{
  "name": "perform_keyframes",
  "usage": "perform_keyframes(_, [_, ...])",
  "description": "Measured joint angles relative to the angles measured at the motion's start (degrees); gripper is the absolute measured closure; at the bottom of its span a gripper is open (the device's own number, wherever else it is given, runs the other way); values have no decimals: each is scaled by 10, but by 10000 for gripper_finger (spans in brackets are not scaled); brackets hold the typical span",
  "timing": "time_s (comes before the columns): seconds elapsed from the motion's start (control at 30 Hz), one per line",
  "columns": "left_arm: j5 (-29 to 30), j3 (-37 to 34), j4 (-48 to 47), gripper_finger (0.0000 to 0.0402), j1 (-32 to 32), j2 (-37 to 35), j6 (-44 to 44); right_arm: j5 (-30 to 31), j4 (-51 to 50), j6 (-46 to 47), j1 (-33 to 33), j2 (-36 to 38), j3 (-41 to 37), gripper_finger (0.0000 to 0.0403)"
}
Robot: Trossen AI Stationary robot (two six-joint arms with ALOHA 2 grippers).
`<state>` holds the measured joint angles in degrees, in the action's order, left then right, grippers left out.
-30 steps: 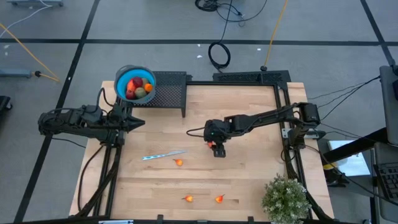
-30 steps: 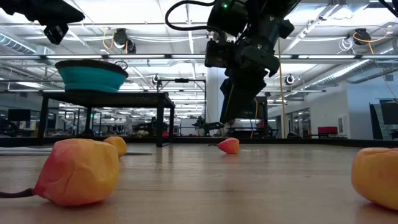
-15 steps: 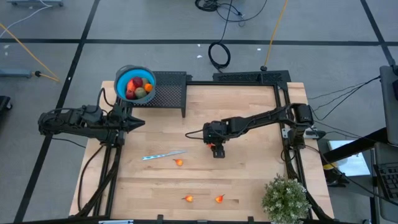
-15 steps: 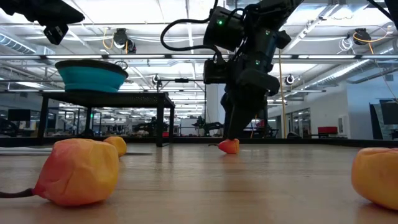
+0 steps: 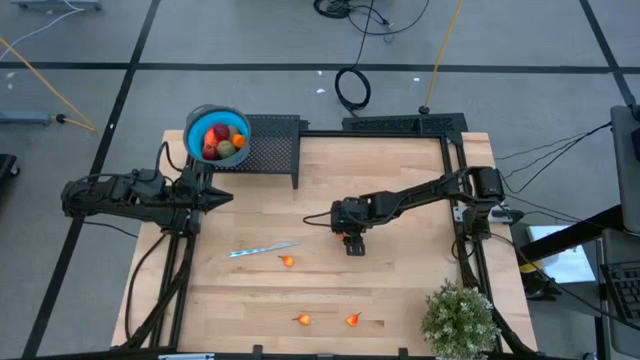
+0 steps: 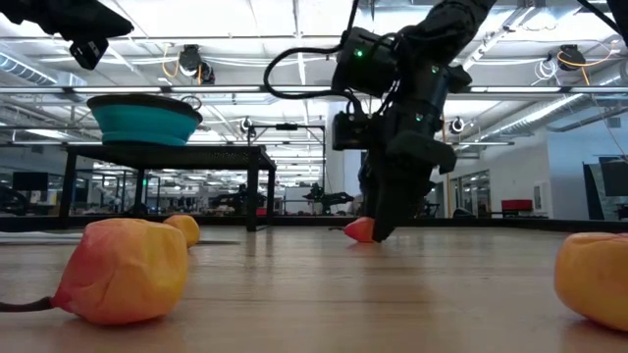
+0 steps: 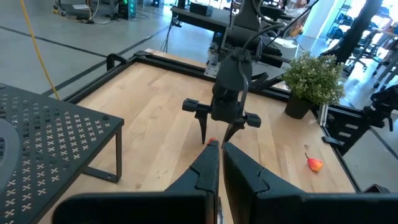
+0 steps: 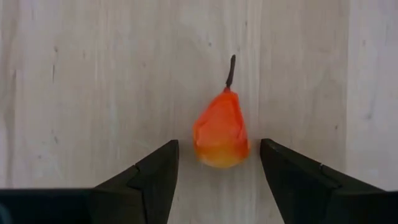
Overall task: Pick & Place Fruit
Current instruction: Put the peach into the blue strainer bowl on the shelf
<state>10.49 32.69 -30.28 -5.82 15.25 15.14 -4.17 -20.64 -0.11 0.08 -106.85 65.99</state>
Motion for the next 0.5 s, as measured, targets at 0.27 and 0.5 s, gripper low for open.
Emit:
perform_keyframes(0.27, [0, 0, 0, 382, 0, 0, 0, 1, 20, 8, 0, 0, -5, 181])
perform_keyframes(0.5, [1, 0, 0, 382, 0, 0, 2, 1, 26, 5, 0, 0, -5, 186])
